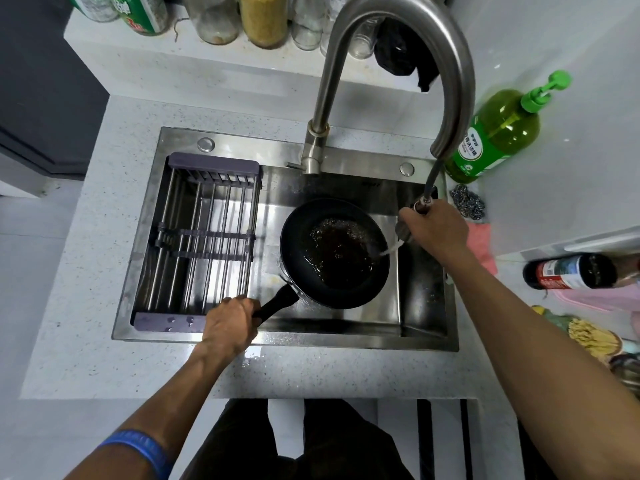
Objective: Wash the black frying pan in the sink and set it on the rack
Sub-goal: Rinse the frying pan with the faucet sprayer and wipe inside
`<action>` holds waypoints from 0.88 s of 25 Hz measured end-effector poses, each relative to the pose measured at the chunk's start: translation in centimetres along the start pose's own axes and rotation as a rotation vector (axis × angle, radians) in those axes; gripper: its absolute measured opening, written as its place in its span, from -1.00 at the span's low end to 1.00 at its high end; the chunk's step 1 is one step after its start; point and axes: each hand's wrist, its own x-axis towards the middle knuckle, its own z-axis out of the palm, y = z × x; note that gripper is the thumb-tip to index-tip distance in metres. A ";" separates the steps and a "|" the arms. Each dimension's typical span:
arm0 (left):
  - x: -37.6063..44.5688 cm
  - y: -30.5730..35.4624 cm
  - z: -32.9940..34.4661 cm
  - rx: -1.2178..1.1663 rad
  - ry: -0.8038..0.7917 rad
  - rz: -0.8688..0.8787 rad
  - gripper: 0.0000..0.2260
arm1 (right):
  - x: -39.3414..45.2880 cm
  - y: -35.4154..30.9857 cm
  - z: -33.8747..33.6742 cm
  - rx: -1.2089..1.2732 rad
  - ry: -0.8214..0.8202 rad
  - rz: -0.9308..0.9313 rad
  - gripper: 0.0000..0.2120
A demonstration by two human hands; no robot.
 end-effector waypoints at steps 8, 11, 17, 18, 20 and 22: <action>0.0 -0.1 0.1 -0.064 -0.019 -0.036 -0.88 | -1.1 -0.6 0.2 0.106 -0.192 0.026 -0.66; -0.2 0.0 0.0 -0.058 -0.012 -0.026 -0.88 | -2.1 -1.5 0.8 0.396 -0.273 0.105 -0.68; -0.3 0.3 -0.3 -0.044 -0.007 -0.024 -0.91 | -3.4 -4.5 2.8 0.824 -0.389 0.189 -0.71; -0.3 0.3 -0.3 -0.039 -0.004 -0.020 -0.91 | -3.2 -5.0 3.1 0.858 -0.386 0.198 -0.72; -0.3 0.4 -0.4 -0.028 -0.006 -0.017 -0.91 | -2.4 -5.5 3.3 0.892 -0.358 0.216 -0.73; -0.4 0.4 -0.3 -0.011 -0.005 -0.013 -0.90 | -1.6 -5.7 3.4 0.909 -0.299 0.218 -0.75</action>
